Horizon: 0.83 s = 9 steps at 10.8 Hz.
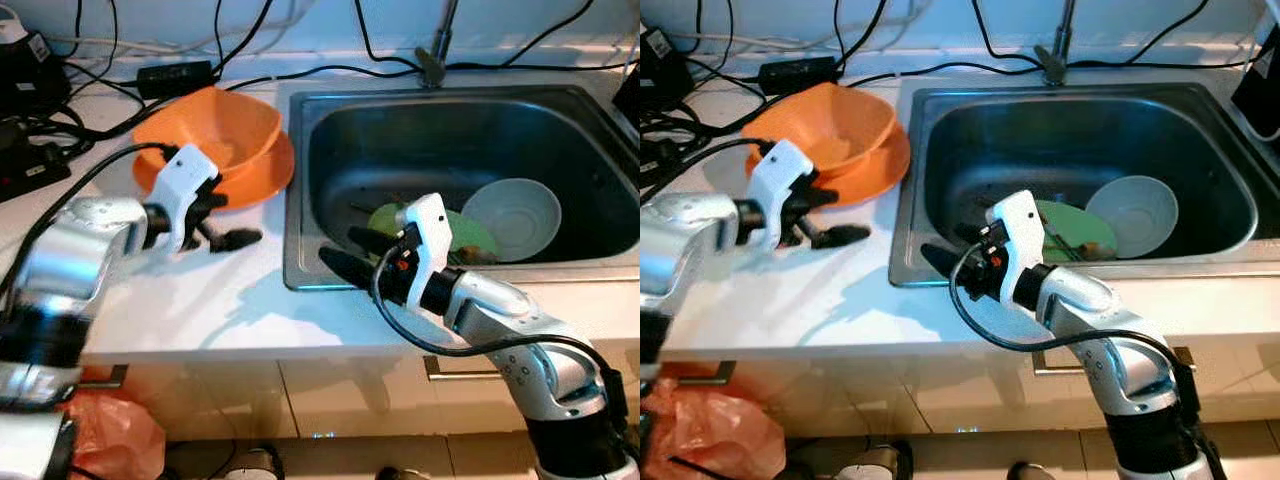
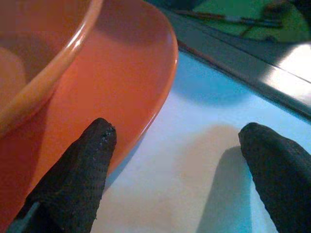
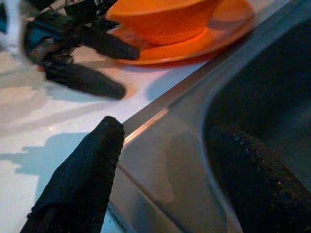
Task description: Kitchen organization
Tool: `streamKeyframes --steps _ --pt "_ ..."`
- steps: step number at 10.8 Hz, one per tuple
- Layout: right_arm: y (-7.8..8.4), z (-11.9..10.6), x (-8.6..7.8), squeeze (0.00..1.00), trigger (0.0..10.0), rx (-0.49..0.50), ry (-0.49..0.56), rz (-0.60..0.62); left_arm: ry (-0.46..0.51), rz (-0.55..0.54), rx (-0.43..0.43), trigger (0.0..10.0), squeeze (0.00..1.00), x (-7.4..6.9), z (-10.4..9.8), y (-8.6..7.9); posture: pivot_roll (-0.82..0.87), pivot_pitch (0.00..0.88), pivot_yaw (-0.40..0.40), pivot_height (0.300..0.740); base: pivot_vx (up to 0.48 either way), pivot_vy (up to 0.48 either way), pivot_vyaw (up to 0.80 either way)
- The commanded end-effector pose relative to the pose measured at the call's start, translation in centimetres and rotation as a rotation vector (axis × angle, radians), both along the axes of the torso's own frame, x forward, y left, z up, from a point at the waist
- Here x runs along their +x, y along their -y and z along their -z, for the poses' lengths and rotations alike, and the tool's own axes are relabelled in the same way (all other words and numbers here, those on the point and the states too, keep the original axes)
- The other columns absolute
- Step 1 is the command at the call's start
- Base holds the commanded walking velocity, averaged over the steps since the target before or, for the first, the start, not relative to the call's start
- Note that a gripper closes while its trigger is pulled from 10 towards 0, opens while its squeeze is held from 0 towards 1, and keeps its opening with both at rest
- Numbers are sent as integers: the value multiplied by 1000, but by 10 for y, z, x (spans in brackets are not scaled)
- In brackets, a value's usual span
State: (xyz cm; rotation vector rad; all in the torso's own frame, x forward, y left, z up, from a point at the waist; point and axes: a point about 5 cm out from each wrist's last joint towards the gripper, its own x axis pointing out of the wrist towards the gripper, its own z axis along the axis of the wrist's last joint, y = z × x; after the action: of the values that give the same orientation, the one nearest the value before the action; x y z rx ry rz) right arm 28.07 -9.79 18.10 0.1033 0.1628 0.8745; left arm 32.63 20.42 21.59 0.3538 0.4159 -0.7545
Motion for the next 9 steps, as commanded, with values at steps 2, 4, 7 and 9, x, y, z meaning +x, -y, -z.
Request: streamKeyframes --steps 2,4,7,9 --pt "-2 1 3 0 10000 4 5 -10 -119 27 -8 10000 0 -26 14 -1 107 118 58 740 0 0 0" --pt "-3 2 6 0 10000 4 8 -9 -22 25 -63 10000 0 -25 -12 6 118 110 48 740 0 0 0" --pt "-5 0 13 0 10000 4 23 -6 111 67 -130 10000 0 -21 -54 17 119 96 46 740 0 0 0" --pt "-5 0 16 0 10000 5 31 -1 211 123 -221 10000 0 -21 -83 17 122 86 41 740 0 0 0"
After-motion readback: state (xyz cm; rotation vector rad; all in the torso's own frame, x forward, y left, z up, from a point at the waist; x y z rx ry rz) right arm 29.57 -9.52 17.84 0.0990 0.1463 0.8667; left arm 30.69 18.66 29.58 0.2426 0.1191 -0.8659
